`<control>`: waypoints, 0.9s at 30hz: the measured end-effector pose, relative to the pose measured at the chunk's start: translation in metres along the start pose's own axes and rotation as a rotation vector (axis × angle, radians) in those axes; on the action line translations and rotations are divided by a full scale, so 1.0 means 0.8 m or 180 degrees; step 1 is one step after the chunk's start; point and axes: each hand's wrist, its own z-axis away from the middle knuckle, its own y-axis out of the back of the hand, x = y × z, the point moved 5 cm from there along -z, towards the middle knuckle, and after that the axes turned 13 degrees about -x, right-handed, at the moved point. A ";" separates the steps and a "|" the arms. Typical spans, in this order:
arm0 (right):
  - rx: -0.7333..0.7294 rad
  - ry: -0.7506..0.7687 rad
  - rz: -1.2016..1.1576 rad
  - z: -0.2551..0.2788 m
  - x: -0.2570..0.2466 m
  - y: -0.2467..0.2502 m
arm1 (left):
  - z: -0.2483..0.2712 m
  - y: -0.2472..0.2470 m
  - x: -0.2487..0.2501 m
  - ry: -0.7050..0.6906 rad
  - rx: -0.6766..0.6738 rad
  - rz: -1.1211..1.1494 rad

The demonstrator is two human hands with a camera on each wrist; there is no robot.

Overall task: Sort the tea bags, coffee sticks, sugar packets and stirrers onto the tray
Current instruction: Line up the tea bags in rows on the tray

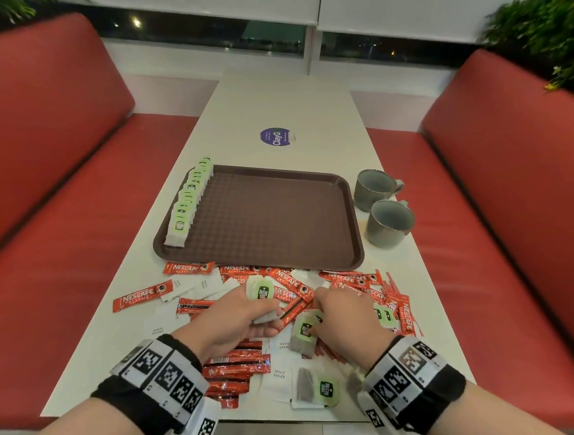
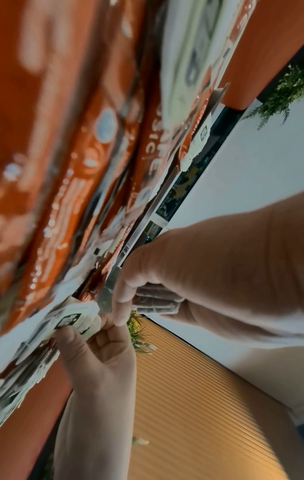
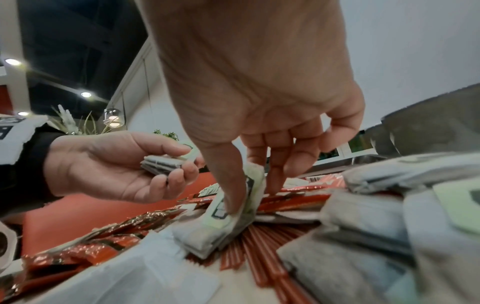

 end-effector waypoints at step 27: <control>-0.0225 0.1071 -0.1596 0.048 -0.005 0.069 | 0.006 -0.038 0.031 -0.0069 -0.1044 -0.1004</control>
